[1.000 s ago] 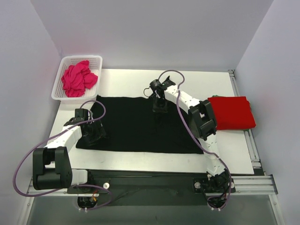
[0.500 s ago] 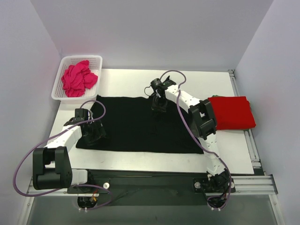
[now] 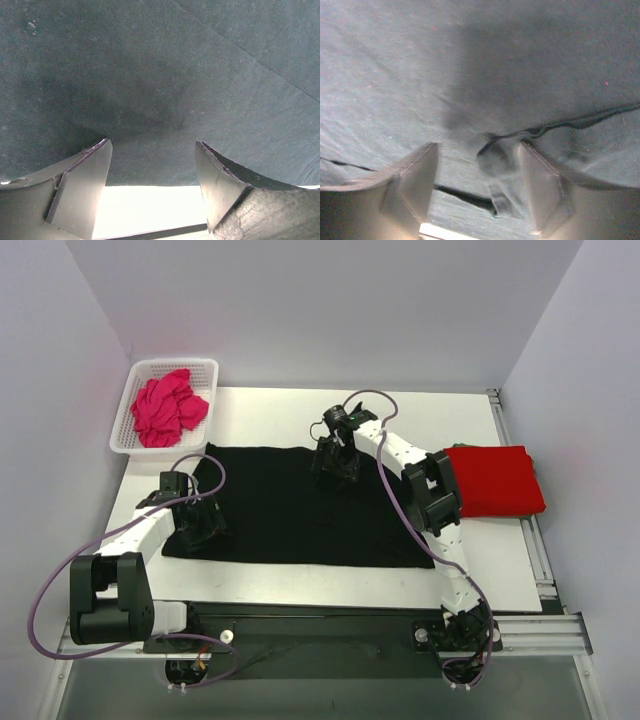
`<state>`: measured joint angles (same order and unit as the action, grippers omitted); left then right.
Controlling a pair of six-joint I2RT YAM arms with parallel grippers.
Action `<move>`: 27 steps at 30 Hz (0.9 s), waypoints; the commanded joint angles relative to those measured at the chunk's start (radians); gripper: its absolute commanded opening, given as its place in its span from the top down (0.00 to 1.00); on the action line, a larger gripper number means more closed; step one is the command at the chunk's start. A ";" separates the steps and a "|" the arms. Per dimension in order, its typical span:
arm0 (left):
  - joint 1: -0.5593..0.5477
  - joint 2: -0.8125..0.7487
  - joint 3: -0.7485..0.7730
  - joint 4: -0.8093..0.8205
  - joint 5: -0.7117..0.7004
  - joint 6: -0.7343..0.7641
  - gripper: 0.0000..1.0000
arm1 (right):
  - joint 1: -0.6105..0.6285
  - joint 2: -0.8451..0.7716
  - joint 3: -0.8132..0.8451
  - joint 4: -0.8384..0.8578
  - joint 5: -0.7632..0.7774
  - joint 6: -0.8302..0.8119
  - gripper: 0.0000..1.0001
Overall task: Fold and stack the t-shirts
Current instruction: Fold the flattened tshirt in 1/3 of the way
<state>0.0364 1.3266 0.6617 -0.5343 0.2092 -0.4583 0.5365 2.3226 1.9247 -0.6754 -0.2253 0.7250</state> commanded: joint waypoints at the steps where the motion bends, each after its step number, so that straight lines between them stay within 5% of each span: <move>1: 0.005 0.005 0.033 0.016 0.012 0.021 0.21 | -0.003 -0.048 0.046 -0.013 0.018 -0.047 0.31; 6: 0.000 -0.059 0.044 0.007 -0.005 0.026 0.21 | -0.020 -0.166 -0.004 0.005 0.073 -0.130 0.16; 12: -0.026 -0.142 0.070 0.017 -0.027 -0.011 0.21 | -0.070 -0.409 -0.278 0.074 0.096 -0.167 0.09; 18: -0.131 -0.072 0.090 0.089 -0.047 -0.069 0.22 | -0.122 -0.526 -0.563 0.134 0.055 -0.199 0.08; 27: -0.196 0.135 0.081 0.293 -0.010 -0.172 0.22 | -0.170 -0.500 -0.736 0.200 -0.028 -0.217 0.09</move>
<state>-0.1490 1.4120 0.7193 -0.3748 0.1822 -0.5709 0.3840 1.8053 1.2087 -0.4984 -0.2134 0.5282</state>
